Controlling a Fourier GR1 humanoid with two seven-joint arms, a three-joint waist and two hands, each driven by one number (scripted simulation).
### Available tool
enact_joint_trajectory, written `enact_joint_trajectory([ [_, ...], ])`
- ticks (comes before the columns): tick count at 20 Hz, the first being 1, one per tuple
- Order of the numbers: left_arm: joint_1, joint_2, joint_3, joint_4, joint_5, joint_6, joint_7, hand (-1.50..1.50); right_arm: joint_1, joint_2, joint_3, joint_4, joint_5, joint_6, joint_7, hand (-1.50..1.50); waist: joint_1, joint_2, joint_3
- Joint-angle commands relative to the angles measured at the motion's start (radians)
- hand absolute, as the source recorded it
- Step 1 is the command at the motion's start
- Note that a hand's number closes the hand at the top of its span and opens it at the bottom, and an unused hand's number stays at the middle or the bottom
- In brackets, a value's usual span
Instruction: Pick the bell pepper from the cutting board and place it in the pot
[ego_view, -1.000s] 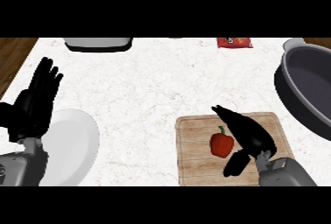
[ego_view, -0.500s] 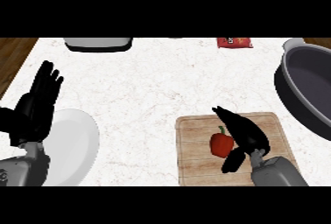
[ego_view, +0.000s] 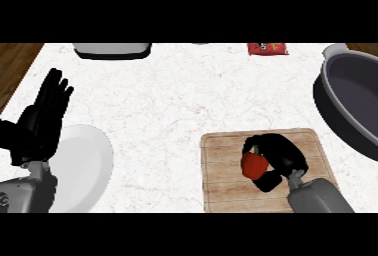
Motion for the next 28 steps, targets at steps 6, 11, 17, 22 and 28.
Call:
enact_joint_trajectory([
  [6,0.028,-0.03,0.011,0.022,-0.013,-0.019,-0.067,0.0,0.103,-0.052,0.018,-0.068,0.06,0.027,-0.153,1.5,-0.008,0.001,0.001],
  [11,0.023,0.006,0.045,-0.012,-0.005,-0.009,-0.016,0.0,0.365,-0.222,0.214,-0.321,0.092,-0.022,-0.416,1.5,-0.047,-0.013,0.001],
  [17,-0.011,0.012,0.043,0.017,-0.012,-0.014,0.008,0.0,0.646,-0.399,0.114,-0.564,0.101,-0.208,-0.524,1.5,-0.028,-0.002,0.001],
  [22,0.037,0.008,0.052,0.007,-0.004,-0.022,-0.02,0.0,0.732,-0.341,-0.105,-0.706,-0.137,-0.311,-0.558,1.5,-0.048,-0.006,0.001],
  [28,0.03,0.001,0.041,-0.015,-0.011,-0.011,-0.002,0.0,0.757,-0.284,-0.385,-0.855,-0.363,-0.376,-0.532,1.5,-0.04,-0.007,0.001],
])
